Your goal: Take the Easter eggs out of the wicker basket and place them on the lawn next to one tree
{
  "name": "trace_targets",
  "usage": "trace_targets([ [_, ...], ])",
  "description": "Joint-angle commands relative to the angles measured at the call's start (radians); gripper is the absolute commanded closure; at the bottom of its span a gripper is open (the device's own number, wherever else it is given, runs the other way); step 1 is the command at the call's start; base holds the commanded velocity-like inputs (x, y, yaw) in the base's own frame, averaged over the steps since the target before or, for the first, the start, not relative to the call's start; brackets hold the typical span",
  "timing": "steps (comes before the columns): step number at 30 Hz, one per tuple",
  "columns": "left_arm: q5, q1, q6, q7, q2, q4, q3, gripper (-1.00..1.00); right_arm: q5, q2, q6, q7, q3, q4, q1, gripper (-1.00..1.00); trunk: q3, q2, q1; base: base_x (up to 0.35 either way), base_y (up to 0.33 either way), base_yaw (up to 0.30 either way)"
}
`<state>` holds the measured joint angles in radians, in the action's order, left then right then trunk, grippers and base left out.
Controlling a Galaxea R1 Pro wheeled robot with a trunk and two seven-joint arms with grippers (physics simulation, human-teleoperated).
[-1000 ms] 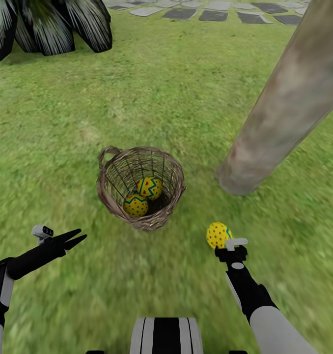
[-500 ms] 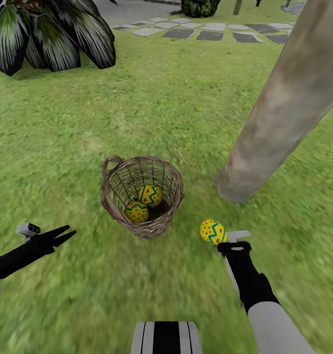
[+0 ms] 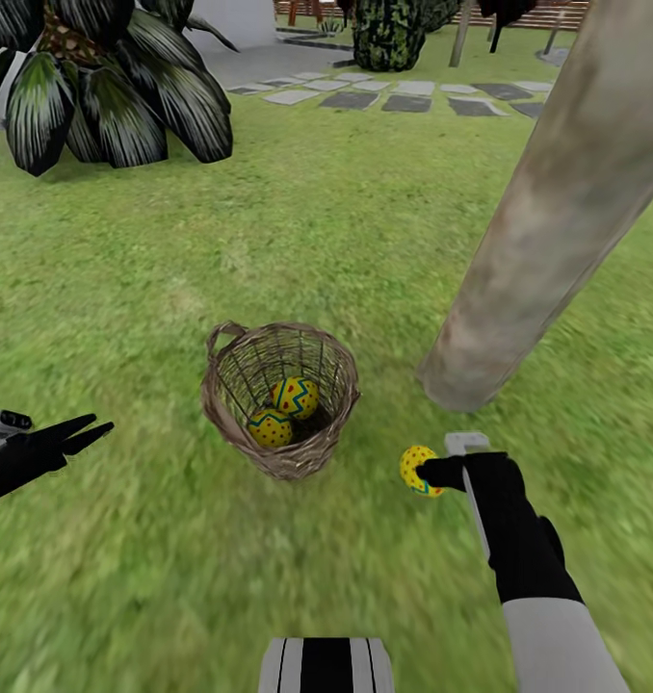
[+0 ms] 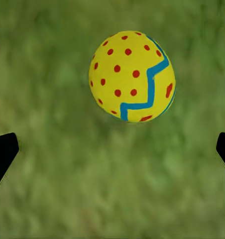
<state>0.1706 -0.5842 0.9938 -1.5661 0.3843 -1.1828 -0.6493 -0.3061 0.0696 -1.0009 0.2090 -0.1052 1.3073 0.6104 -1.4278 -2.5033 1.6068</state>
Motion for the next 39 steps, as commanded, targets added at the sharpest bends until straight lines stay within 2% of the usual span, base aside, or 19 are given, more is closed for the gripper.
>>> trace_targets([
  [1, -0.001, 0.000, 0.011, -0.005, 0.001, -0.003, -0.001, -1.00, -0.010, 0.001, -0.004, 0.011, 0.002, 0.006, 0.000, -1.00, 0.003, 0.000, -0.001, 0.000, 0.000, 0.000],
  [2, -0.001, 0.000, 0.011, -0.005, 0.001, -0.003, -0.001, -1.00, -0.009, 0.001, -0.004, 0.023, 0.003, 0.008, 0.000, -1.00, 0.007, 0.000, -0.001, 0.000, 0.000, 0.000],
  [3, 0.000, 0.000, 0.011, -0.005, 0.001, -0.003, -0.001, -1.00, -0.009, 0.000, -0.004, 0.072, 0.005, 0.012, 0.000, -1.00, 0.011, 0.000, -0.001, 0.000, 0.000, 0.000],
  [6, 0.000, 0.000, 0.011, -0.005, 0.001, -0.004, -0.001, -1.00, -0.015, -0.002, -0.004, 0.287, 0.009, 0.026, 0.000, -1.00, 0.023, 0.001, -0.003, 0.000, 0.000, 0.000],
  [7, 0.000, 0.000, 0.011, -0.005, 0.001, -0.005, -0.001, -1.00, -0.016, -0.002, -0.004, 0.333, 0.009, 0.037, 0.000, -1.00, 0.027, 0.001, -0.003, 0.000, 0.000, 0.000],
  [9, 0.000, 0.000, 0.011, -0.005, 0.002, -0.007, -0.001, -1.00, -0.018, -0.004, -0.004, 0.390, 0.009, 0.050, 0.000, -1.00, 0.034, 0.002, -0.004, 0.000, 0.000, 0.000],
  [11, 0.000, 0.000, 0.011, -0.005, 0.002, -0.007, -0.001, -1.00, -0.018, -0.016, -0.004, 0.433, 0.008, 0.053, 0.000, -1.00, 0.042, 0.002, -0.005, 0.000, 0.000, 0.000],
  [15, 0.000, 0.000, 0.011, -0.005, 0.002, -0.006, -0.001, -1.00, -0.012, -0.027, -0.003, 0.447, 0.006, 0.071, -0.001, -1.00, 0.057, 0.003, -0.007, 0.000, 0.000, 0.000],
  [28, 0.000, 0.000, 0.011, -0.005, 0.004, -0.003, -0.003, -1.00, -0.011, -0.033, -0.004, 0.449, 0.004, 0.084, -0.007, -1.00, 0.098, 0.094, -0.057, -0.006, 0.000, 0.000],
  [39, -0.001, 0.000, 0.011, -0.005, 0.004, -0.002, -0.004, -1.00, -0.017, -0.033, -0.004, 0.448, 0.000, 0.085, -0.008, -1.00, 0.133, 0.171, -0.099, -0.191, 0.048, 0.000],
])
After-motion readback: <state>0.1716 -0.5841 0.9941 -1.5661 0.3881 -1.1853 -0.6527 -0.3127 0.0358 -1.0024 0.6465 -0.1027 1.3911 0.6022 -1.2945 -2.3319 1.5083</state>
